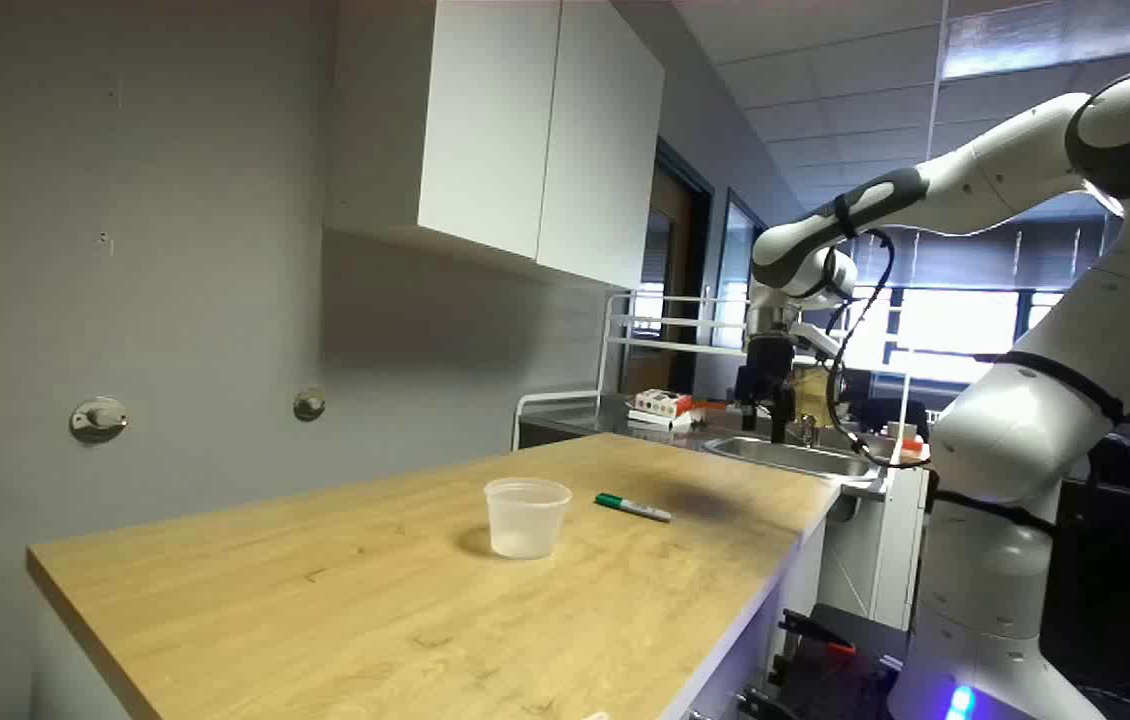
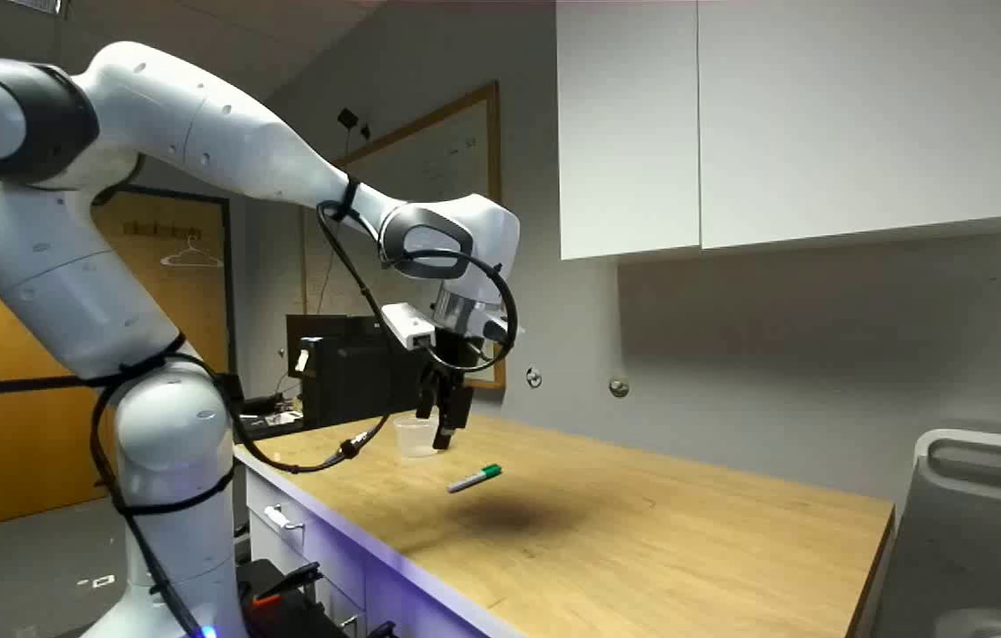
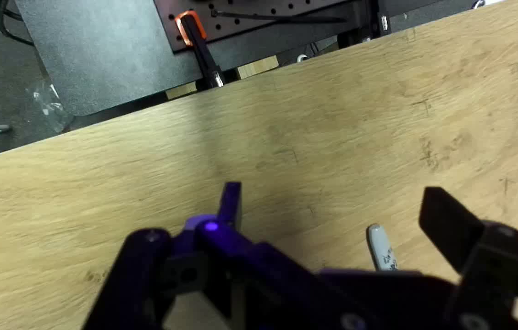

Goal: Put the marker in the bowl

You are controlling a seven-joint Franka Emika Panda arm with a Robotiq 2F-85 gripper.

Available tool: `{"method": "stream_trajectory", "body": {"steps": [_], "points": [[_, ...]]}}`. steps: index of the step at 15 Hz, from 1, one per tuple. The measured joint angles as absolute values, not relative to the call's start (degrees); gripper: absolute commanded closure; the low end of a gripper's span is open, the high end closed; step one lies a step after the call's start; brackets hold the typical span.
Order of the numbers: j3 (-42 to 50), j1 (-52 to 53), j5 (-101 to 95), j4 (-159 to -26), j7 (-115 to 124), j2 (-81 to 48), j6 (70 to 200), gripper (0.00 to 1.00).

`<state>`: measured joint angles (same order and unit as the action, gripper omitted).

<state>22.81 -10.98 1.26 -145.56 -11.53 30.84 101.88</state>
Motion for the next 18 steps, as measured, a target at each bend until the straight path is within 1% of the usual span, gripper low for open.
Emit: {"method": "stream_trajectory", "body": {"steps": [13, 18], "points": [[22.64, -11.11, 1.27, -145.57, -11.53, 30.72, 101.93, 0.0], [19.72, -11.49, 2.08, -145.02, -10.54, 28.16, 103.47, 0.0]]}}
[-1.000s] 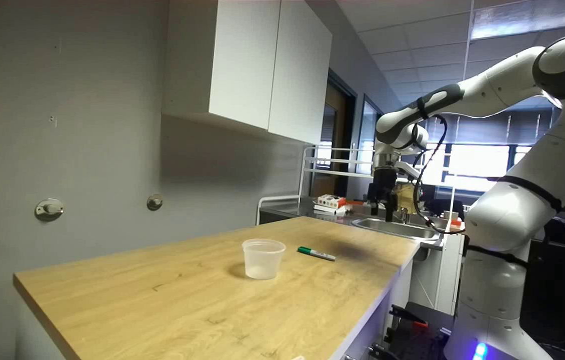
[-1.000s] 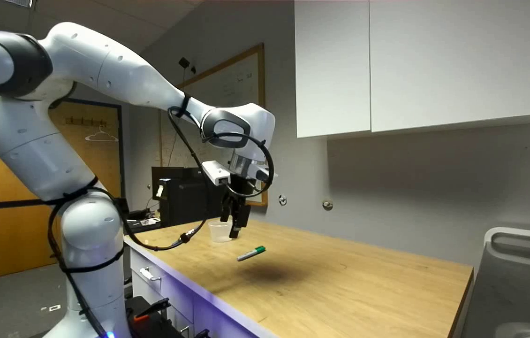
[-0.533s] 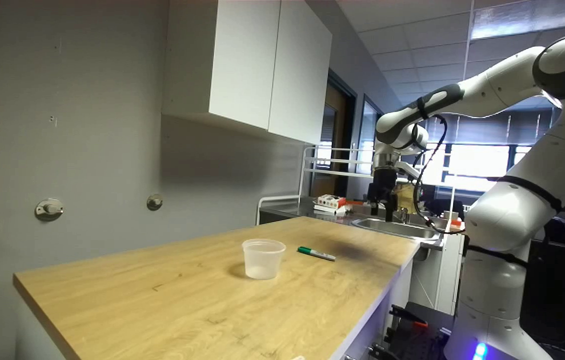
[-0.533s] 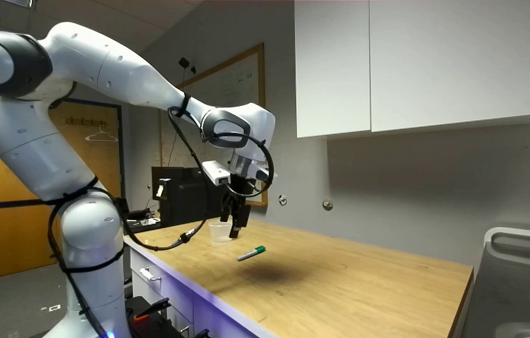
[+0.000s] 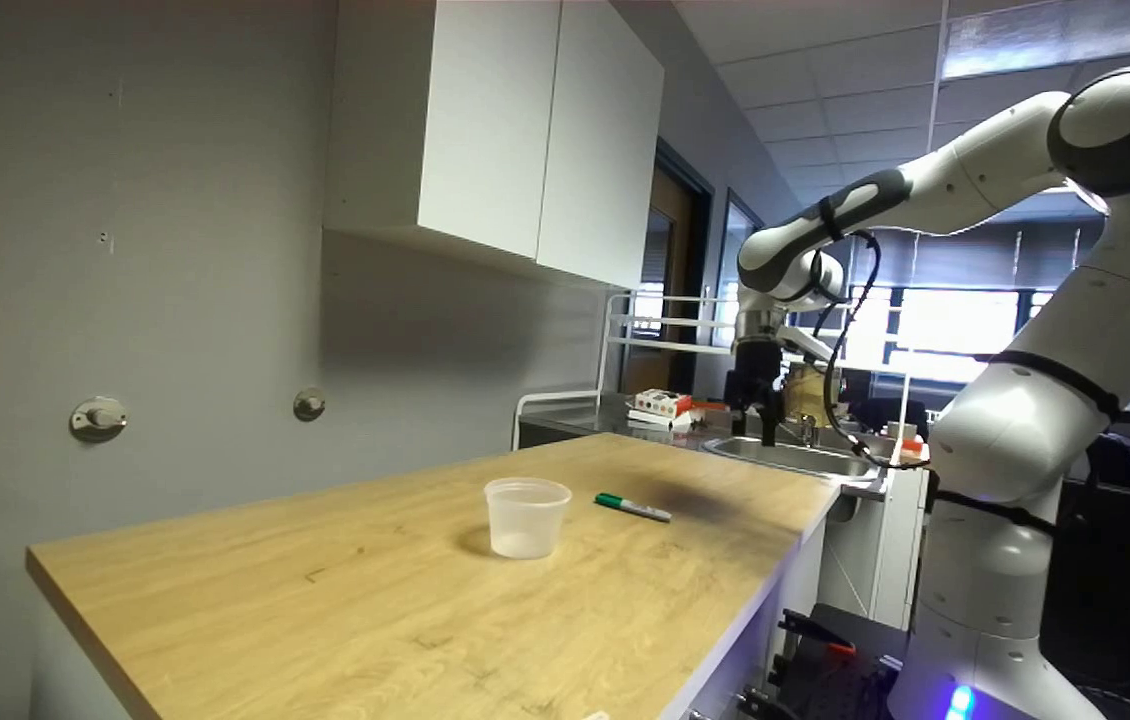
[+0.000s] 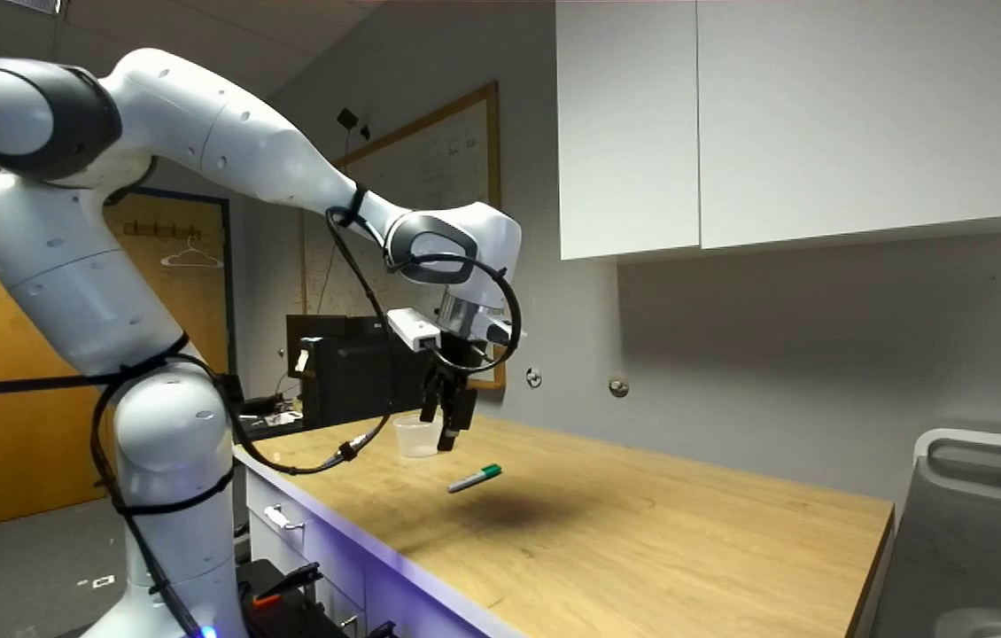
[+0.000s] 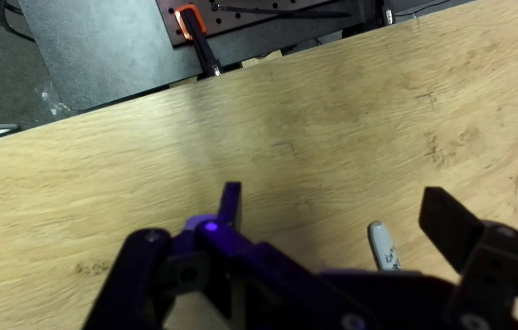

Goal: Put the marker in the bowl

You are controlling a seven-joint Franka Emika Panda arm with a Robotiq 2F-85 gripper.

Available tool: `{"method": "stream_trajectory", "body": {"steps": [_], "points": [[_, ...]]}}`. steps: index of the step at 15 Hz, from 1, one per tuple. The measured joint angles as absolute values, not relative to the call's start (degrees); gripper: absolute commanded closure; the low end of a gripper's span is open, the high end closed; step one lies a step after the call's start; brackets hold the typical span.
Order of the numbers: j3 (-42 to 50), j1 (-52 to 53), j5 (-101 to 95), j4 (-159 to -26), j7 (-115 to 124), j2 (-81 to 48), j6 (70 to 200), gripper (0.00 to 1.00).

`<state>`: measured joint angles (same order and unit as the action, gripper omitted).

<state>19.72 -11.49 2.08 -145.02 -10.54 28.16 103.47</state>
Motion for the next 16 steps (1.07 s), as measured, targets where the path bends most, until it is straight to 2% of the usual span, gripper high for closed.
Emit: {"method": "stream_trajectory", "body": {"steps": [10, 16], "points": [[5.8, -6.28, 2.62, -135.28, 3.17, 14.21, 112.11, 0.0], [2.03, -3.77, -0.93, -128.31, 9.58, 2.87, 112.44, 0.0]]}}
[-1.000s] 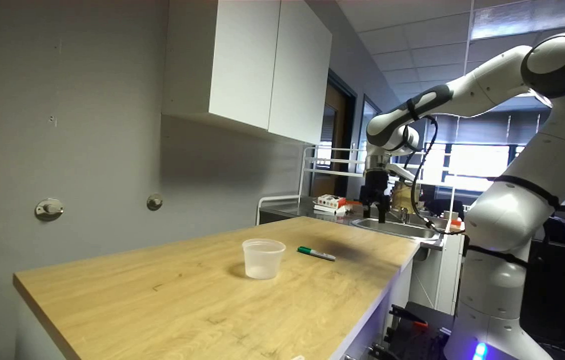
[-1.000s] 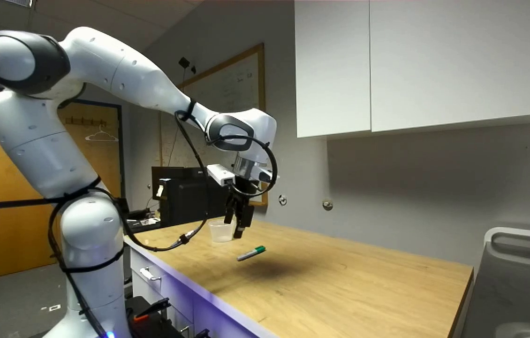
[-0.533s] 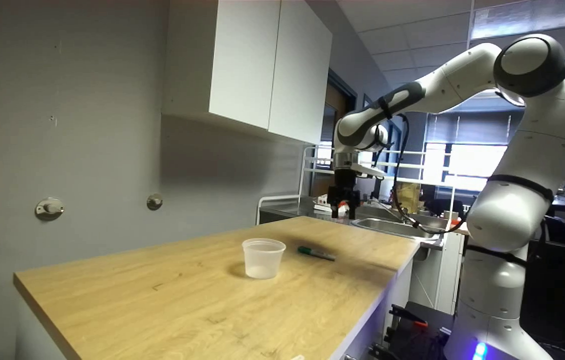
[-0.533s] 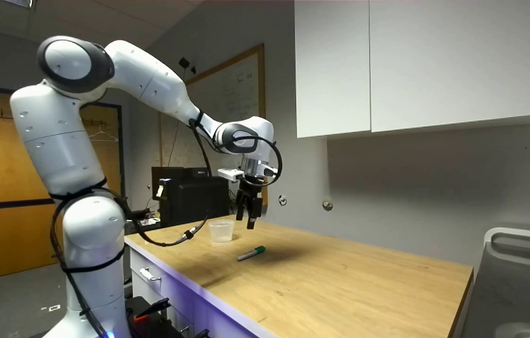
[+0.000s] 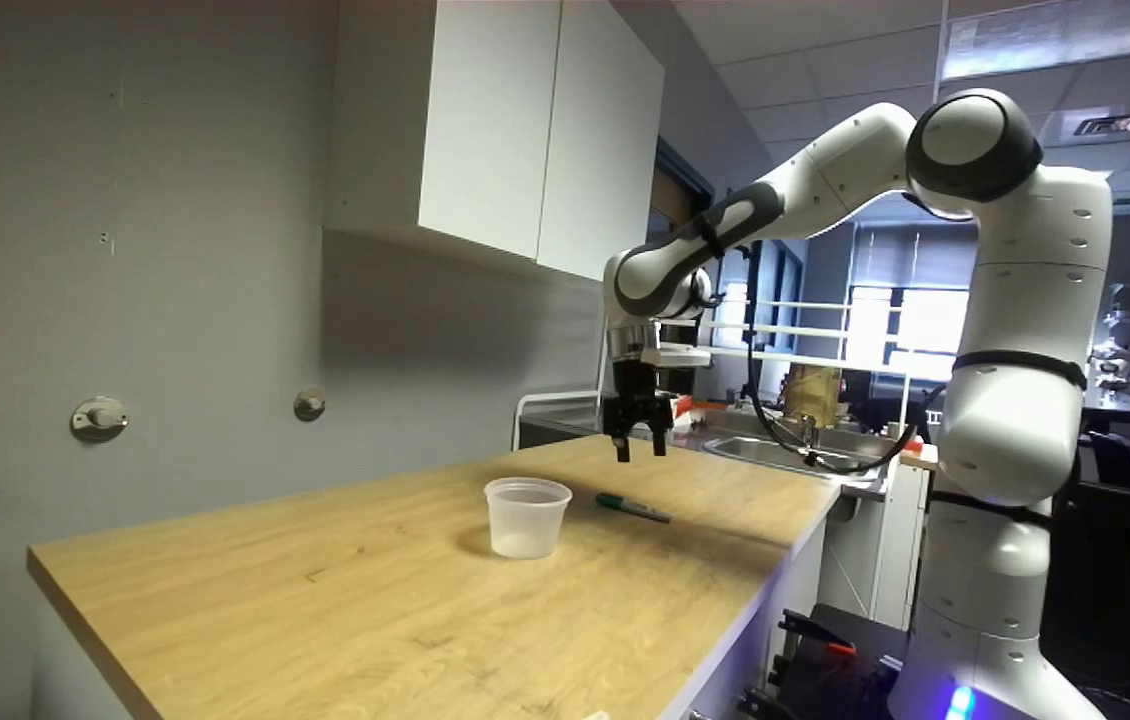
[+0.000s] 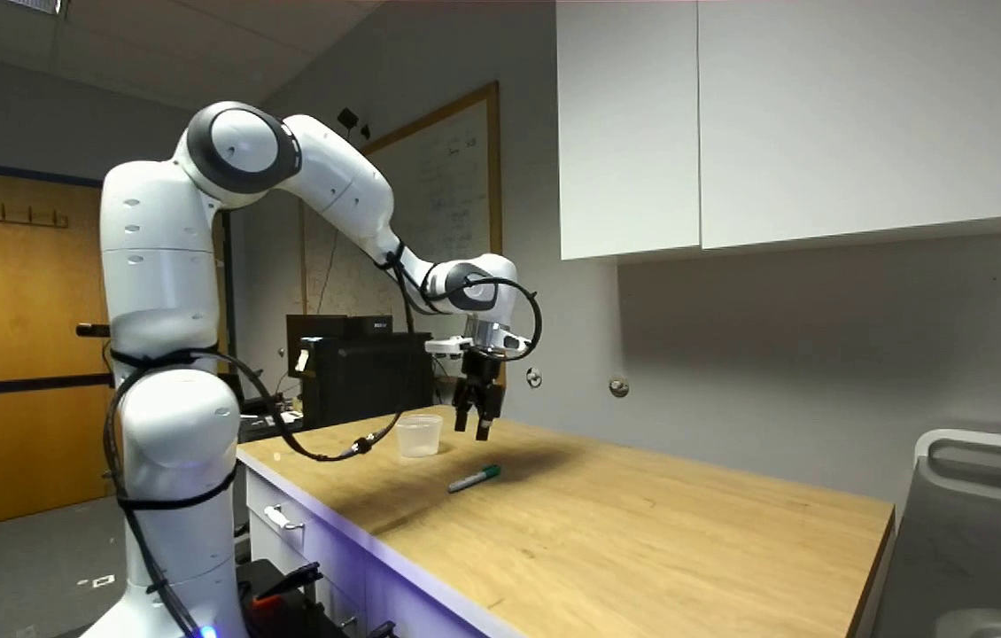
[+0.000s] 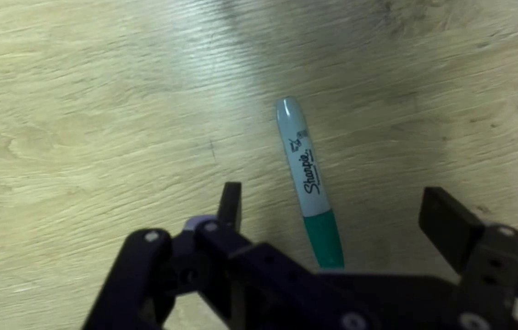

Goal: Put the marker in the bowl

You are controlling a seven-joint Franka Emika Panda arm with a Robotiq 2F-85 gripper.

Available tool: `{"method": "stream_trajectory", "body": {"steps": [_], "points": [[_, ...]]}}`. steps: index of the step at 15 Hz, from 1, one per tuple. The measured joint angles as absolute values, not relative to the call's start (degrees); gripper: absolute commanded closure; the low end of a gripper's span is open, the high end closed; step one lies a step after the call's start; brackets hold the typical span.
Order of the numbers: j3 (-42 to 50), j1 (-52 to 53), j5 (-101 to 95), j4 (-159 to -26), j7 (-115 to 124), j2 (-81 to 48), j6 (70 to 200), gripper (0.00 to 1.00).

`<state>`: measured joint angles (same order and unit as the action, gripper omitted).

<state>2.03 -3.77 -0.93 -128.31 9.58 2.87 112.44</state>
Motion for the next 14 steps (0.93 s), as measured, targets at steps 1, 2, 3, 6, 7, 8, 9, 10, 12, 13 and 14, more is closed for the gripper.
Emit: {"method": "stream_trajectory", "body": {"steps": [1, 2, 3, 6, 7, 8, 9, 10, 12, 13, 14], "points": [[2.01, -3.59, -1.74, -127.49, 9.95, 1.05, 112.44, 0.0], [2.02, -3.53, -2.42, -126.72, 10.12, -0.77, 112.44, 0.0], [2.13, -3.54, -2.93, -126.03, 10.28, -2.51, 112.43, 0.0], [2.69, -3.55, -3.33, -123.9, 10.31, -7.21, 112.29, 0.0], [2.87, -3.56, -3.34, -123.19, 10.31, -8.55, 112.23, 0.25], [2.99, -3.56, -3.35, -122.53, 10.31, -9.65, 112.12, 0.27], [3.07, -3.56, -3.35, -121.89, 10.31, -10.64, 112.04, 0.33], [3.14, -3.56, -3.35, -121.32, 10.31, -11.47, 111.98, 0.4], [3.24, -3.55, -3.37, -120.29, 10.31, -12.68, 111.66, 0.57], [3.28, -3.54, -3.37, -119.82, 10.31, -13.1, 111.4, 0.66], [3.29, -3.53, -3.38, -119.28, 10.31, -13.33, 110.93, 0.73]]}}
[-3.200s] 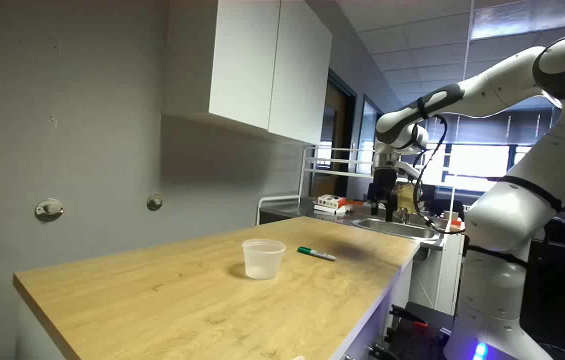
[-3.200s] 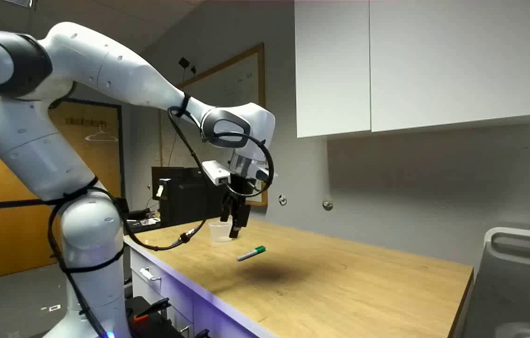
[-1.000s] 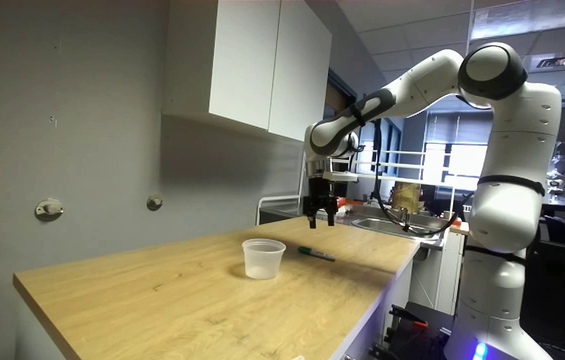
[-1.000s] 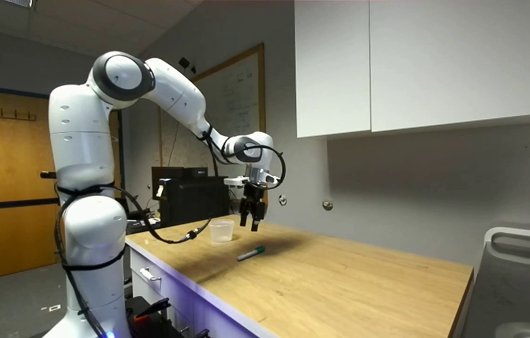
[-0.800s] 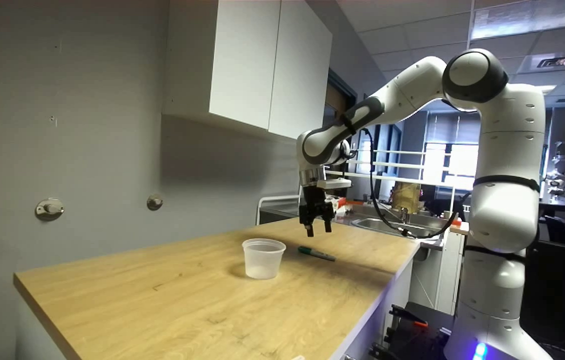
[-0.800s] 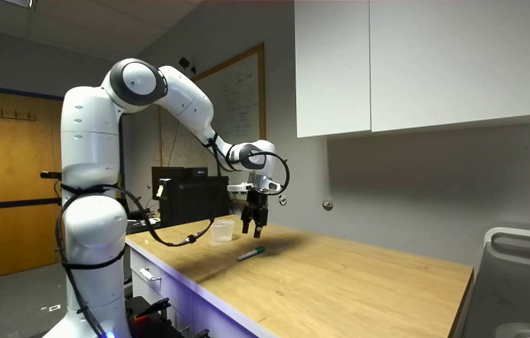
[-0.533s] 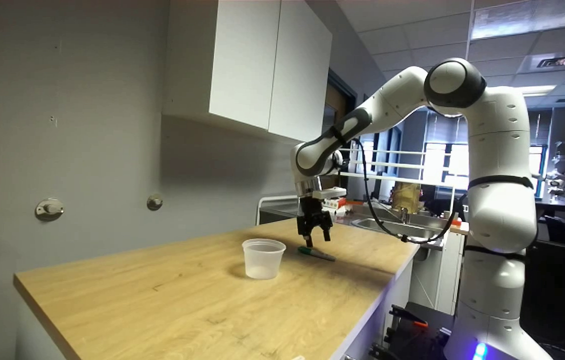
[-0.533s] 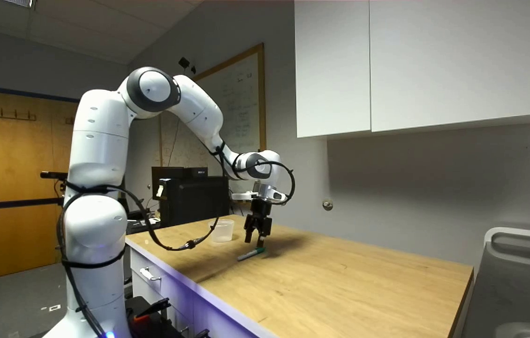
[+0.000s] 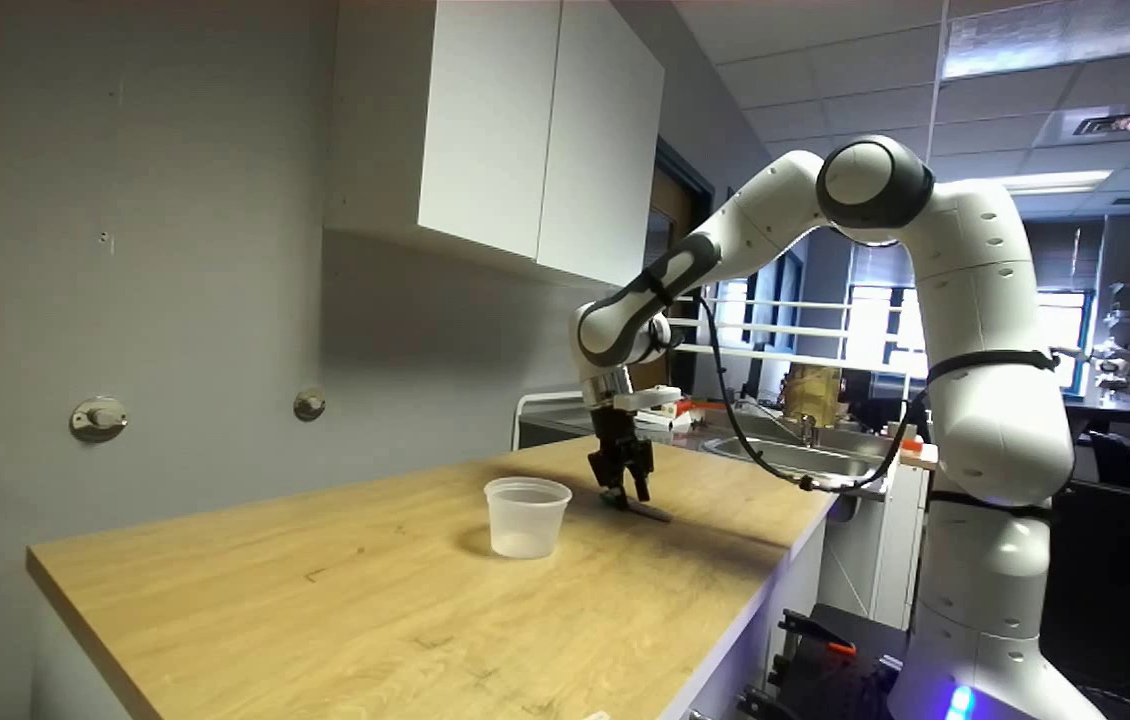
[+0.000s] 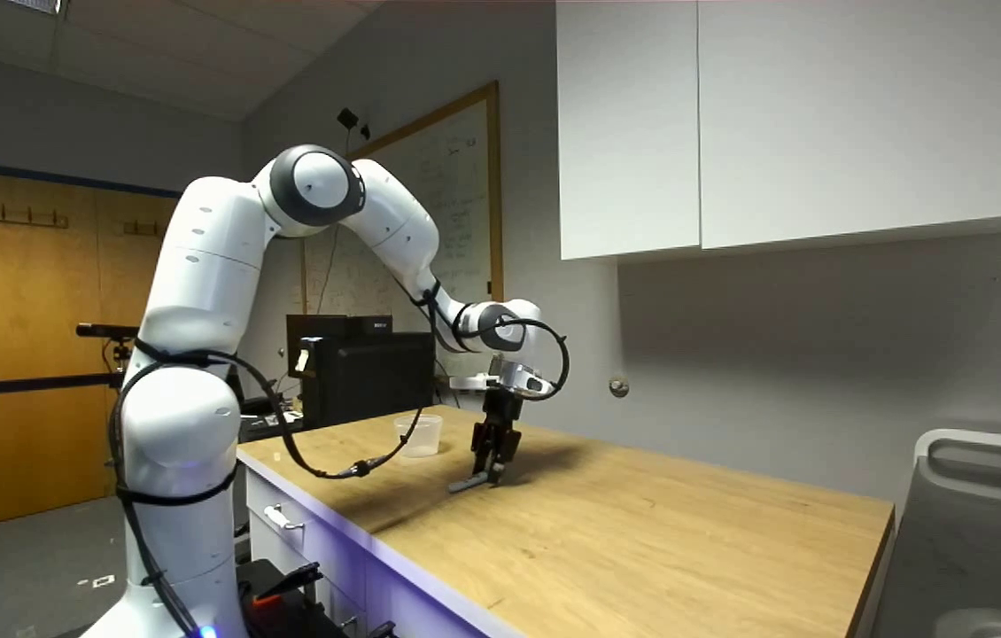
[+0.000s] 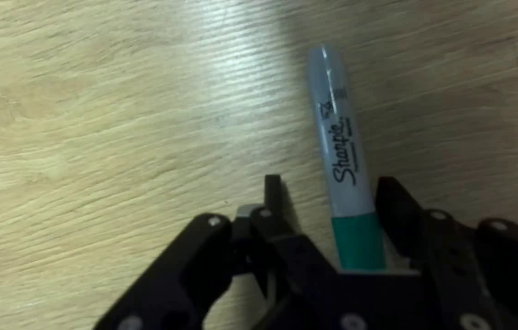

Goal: Put the marker in the bowl

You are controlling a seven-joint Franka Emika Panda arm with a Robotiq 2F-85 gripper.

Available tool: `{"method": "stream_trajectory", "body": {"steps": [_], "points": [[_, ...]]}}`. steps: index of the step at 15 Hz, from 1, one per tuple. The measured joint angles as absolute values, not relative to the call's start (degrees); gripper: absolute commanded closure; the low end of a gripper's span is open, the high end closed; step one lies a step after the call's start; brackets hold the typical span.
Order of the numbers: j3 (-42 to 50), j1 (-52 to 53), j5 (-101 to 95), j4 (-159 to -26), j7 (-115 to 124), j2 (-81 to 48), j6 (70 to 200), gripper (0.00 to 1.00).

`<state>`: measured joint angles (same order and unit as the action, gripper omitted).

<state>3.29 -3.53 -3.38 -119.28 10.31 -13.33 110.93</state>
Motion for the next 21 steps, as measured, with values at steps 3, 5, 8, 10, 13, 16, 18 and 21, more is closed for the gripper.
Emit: {"method": "stream_trajectory", "body": {"steps": [3, 5, 8, 10, 13, 16, 18, 21], "points": [[3.36, -3.53, -3.38, -118.21, 10.31, -13.74, 109.84, 0.93], [3.49, -3.53, -3.38, -117.7, 10.31, -13.9, 109.4, 0.89], [3.7, -3.53, -3.38, -117.31, 10.31, -13.94, 109.0, 0.89], [3.77, -3.53, -3.38, -117.08, 10.31, -13.9, 108.75, 0.89], [3.78, -3.44, -3.37, -116.72, 11.62, -12.47, 108.65, 0.89], [3.76, -2.77, -2.89, -116.74, 15.67, -8.26, 108.66, 0.89], [3.42, -2.05, -2.23, -116.79, 18.93, -4.65, 108.66, 0.89], [2.11, -0.64, -1.06, -116.8, 23.95, -0.01, 108.61, 0.89]]}}
